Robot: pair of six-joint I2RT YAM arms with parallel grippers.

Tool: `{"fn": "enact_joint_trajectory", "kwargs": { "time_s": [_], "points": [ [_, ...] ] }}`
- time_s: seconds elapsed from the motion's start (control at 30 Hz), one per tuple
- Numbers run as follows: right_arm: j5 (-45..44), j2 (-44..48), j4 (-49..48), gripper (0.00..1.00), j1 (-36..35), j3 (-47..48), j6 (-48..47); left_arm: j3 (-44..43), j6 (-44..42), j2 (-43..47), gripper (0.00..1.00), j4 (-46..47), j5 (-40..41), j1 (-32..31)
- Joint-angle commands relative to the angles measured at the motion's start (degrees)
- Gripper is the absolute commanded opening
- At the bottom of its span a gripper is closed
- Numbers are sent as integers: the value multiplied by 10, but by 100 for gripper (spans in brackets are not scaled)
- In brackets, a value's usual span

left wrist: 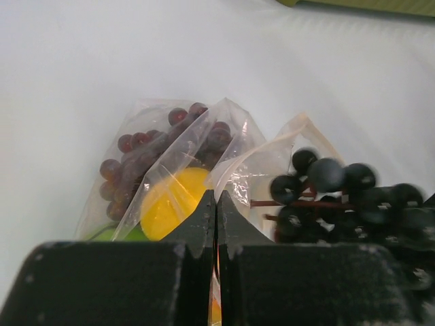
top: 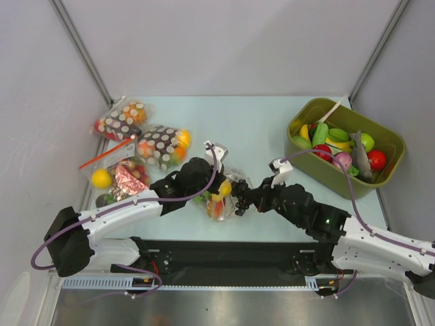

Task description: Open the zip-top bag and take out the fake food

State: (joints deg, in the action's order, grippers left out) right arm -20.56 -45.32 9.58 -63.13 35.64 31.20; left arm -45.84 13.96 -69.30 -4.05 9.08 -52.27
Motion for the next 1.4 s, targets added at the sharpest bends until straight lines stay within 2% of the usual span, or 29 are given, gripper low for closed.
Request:
{"fn": "enact_joint_trajectory", "kwargs": {
  "time_s": [0.0, 0.23, 0.47, 0.57, 0.63, 0.67, 0.7, 0.8, 0.83, 0.87, 0.93, 1.2, 1.37],
  "points": [
    [-9, 43, 12, 0, 4, 48, -16, -12, -2, -8, 0, 1, 17, 14],
    [-5, 90, 35, 0, 6, 93, -58, -27, 12, -26, 0, 0, 9, 39],
    [-69, 86, 76, 0, 54, 162, -163, -24, 16, -28, 0, 8, -10, 41],
    [-57, 65, 81, 0, 126, 195, -201, -21, 17, -24, 0, 9, -14, 41],
    [-31, 52, 74, 0, 218, 207, -226, -16, 18, -22, 0, 11, -18, 41],
    [14, 36, 68, 0, 250, 210, -231, -15, 18, -18, 0, 12, -20, 41],
    [42, 26, 50, 0, 330, 211, -235, -14, 18, -16, 0, 12, -23, 41],
    [181, -27, 22, 0, 453, 222, -203, -12, 19, -8, 0, 12, -22, 41],
    [218, -39, 12, 0, 525, 223, -193, -11, 19, -6, 0, 9, -22, 41],
    [267, -63, -13, 0, 553, 221, -185, -9, 18, -3, 0, 8, -21, 41],
    [284, -85, -32, 0, 603, 222, -175, -6, 17, 6, 0, 6, -19, 41],
    [256, -184, -88, 0, 627, 242, -186, 4, 15, 22, 0, 2, -24, 41],
    [221, -225, -90, 0, 651, 254, -197, 8, 15, 27, 0, 2, -28, 41]
  ]
}}
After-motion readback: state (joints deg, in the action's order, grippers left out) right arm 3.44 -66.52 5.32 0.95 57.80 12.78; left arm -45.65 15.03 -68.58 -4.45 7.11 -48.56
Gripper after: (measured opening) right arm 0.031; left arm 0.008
